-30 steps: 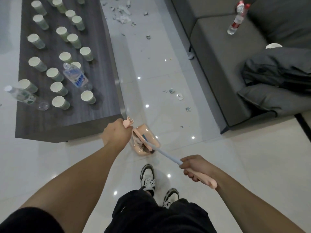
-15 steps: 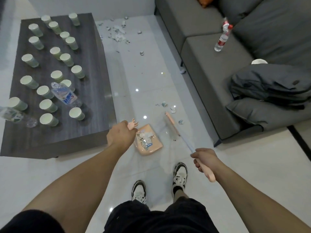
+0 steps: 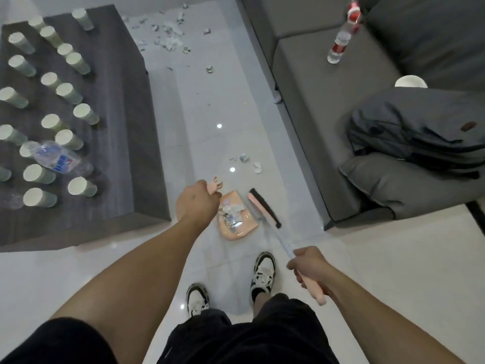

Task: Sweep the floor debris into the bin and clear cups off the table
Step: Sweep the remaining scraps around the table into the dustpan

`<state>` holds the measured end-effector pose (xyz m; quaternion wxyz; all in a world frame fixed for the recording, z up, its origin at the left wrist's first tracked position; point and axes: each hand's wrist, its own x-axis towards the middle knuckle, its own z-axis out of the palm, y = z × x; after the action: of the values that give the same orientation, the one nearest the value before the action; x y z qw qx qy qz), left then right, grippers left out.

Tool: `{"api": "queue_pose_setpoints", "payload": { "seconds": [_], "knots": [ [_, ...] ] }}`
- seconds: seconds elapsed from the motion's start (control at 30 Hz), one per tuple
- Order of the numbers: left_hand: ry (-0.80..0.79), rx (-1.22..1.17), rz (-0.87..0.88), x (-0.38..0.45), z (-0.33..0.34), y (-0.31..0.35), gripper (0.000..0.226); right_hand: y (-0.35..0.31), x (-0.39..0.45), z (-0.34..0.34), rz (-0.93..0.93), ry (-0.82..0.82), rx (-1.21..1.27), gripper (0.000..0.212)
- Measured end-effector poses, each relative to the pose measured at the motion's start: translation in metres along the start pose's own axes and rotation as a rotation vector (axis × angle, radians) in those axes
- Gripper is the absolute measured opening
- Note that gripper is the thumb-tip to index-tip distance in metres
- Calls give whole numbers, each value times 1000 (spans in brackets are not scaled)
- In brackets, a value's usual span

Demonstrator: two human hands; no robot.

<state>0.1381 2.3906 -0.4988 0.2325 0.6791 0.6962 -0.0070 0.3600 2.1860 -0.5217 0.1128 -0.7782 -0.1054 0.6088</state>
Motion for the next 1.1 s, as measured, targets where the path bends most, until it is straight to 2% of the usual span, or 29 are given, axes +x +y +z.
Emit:
{"api": "queue_pose_setpoints", "payload": {
  "seconds": [0.13,0.2,0.47,0.6,0.7,0.77,0.9,1.03,1.1],
  "knots": [
    [-3,31,5,17,-11,17,25,-9,-14,-18,-20,-152,124,37],
    [14,41,1,20,-17,21,26,-17,-13,-30,-40,-175,182,37],
    [126,-29,-73,38,-45,22,25,-49,1,-65,-89,-54,158,41],
    [161,-2,-73,65,-61,23,27,-80,12,-76,-146,14,158,21],
    [174,21,-62,92,-73,20,28,-107,23,-79,-171,60,209,16],
    [175,17,-55,111,-79,15,28,-126,31,-77,-173,86,244,18],
    [173,1,-67,157,-91,1,29,-163,50,-63,-134,136,320,38],
    [133,15,-65,201,-98,-12,26,-200,68,-46,-100,165,346,13],
    [109,26,-69,221,-99,-19,26,-216,78,-34,-90,160,309,11]
  ]
}}
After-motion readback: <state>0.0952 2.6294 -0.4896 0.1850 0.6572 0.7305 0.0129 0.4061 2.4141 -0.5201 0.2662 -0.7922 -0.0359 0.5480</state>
